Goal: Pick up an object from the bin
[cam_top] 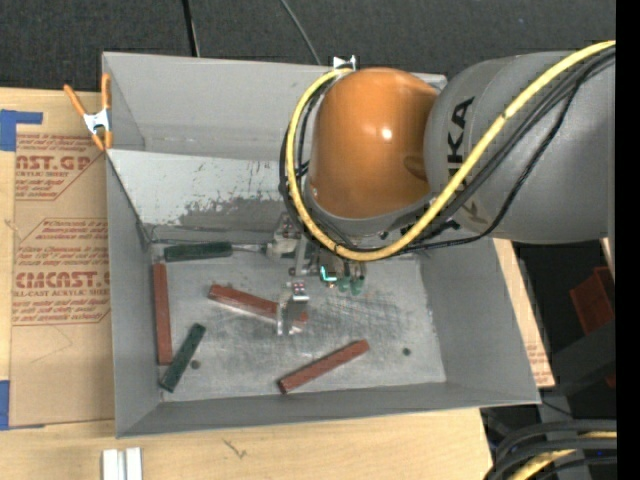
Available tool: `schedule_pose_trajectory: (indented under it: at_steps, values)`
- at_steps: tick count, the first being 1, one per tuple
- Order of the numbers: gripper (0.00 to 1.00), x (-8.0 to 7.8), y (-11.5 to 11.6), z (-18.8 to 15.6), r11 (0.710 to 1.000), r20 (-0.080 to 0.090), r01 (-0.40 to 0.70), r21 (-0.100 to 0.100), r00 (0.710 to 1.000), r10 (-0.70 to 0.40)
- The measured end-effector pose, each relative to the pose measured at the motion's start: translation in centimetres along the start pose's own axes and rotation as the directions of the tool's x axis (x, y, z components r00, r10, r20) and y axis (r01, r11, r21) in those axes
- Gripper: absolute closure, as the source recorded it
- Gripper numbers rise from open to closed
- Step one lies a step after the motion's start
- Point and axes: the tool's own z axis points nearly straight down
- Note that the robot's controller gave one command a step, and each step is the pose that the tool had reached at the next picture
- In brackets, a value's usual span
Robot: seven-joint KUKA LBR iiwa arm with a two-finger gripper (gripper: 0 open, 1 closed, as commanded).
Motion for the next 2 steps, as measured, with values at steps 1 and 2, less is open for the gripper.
schedule_pose_trajectory:
  at_steps: [1, 2]
  values:
    - [0.00, -0.2, -0.1, -0.4, 1.000, 0.008, -0.002, -0.001, 1.000, 0.002]
    - [0.00, -1.4, -0.8, 4.5, 0.998, 0.014, 0.069, -0.001, 0.998, -0.069]
